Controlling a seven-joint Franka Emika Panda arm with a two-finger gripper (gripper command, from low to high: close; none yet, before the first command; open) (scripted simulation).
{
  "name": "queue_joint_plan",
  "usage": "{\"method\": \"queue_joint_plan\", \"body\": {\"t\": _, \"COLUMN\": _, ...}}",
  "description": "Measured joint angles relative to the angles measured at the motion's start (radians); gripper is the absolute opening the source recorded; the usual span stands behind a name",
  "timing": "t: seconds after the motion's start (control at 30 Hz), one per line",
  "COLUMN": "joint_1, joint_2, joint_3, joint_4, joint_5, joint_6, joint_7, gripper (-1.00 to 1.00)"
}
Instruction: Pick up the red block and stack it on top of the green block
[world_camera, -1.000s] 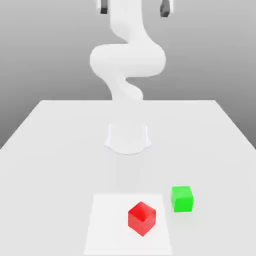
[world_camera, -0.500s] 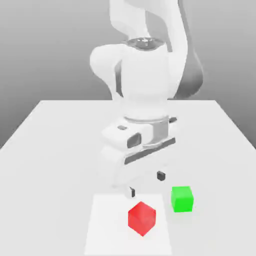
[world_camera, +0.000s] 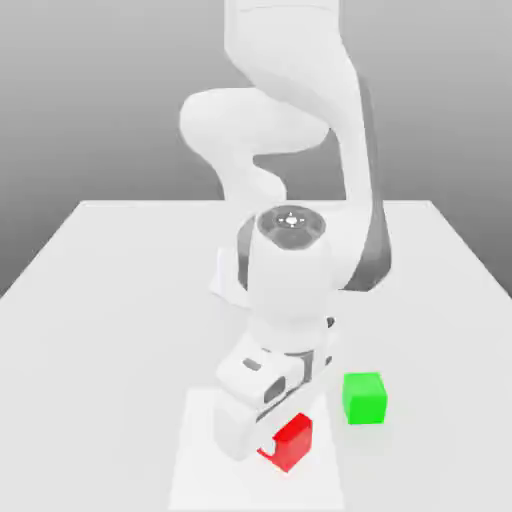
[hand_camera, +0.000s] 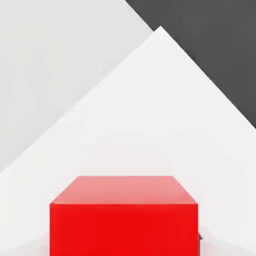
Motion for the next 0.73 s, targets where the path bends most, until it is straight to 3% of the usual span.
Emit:
{"method": "queue_joint_plan", "body": {"t": 0.17, "joint_1": 0.014, "joint_2": -0.170, "joint_3": -0.011, "joint_4": -0.031, "joint_5": -0.054, "joint_6": -0.138, "joint_7": 0.046, "gripper": -1.00}}
{"method": "queue_joint_plan", "body": {"t": 0.37, "joint_1": 0.180, "joint_2": -0.384, "joint_3": 0.098, "joint_4": -0.161, "joint_5": -0.062, "joint_6": -0.223, "joint_7": 0.164, "gripper": -1.00}}
{"method": "queue_joint_plan", "body": {"t": 0.6, "joint_1": 0.202, "joint_2": -0.228, "joint_3": 0.128, "joint_4": -0.184, "joint_5": -0.089, "joint_6": -0.043, "joint_7": 0.212, "gripper": -1.00}}
{"method": "queue_joint_plan", "body": {"t": 0.63, "joint_1": 0.201, "joint_2": -0.201, "joint_3": 0.126, "joint_4": -0.183, "joint_5": -0.096, "joint_6": -0.017, "joint_7": 0.217, "gripper": 1.00}}
{"method": "queue_joint_plan", "body": {"t": 0.73, "joint_1": 0.201, "joint_2": -0.201, "joint_3": 0.126, "joint_4": -0.183, "joint_5": -0.096, "joint_6": -0.017, "joint_7": 0.217, "gripper": 1.00}}
